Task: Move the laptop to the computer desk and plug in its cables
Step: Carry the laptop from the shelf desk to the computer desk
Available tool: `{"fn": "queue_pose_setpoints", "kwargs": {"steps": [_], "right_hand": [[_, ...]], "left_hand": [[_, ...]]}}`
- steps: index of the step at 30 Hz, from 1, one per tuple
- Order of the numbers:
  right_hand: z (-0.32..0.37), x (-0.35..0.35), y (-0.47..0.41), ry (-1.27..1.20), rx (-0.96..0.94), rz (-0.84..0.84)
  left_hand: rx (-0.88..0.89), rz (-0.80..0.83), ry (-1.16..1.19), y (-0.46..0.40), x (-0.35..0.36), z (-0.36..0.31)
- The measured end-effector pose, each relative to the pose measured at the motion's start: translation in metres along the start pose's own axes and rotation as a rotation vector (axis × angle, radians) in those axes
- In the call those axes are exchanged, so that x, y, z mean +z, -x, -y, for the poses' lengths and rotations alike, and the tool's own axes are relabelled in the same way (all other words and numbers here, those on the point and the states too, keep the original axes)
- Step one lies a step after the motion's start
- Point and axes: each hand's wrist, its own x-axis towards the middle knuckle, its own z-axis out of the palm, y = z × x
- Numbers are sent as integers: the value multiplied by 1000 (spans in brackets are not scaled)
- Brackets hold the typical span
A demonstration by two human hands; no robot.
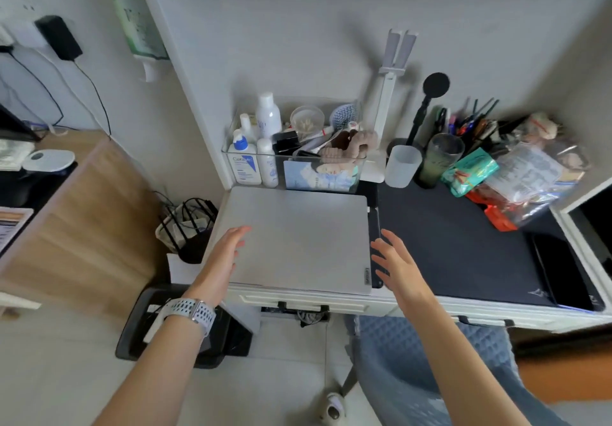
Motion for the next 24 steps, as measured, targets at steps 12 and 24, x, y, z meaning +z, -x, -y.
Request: {"fn": "queue_pose_setpoints", "kwargs": {"steps": [12, 24], "right_hand": [[-32, 1, -79, 122, 182, -213], [-28, 23, -123, 384, 295, -319]], "left_hand": [[53, -122, -425, -87, -33, 11], [54, -214, -539, -135, -40, 8]]}}
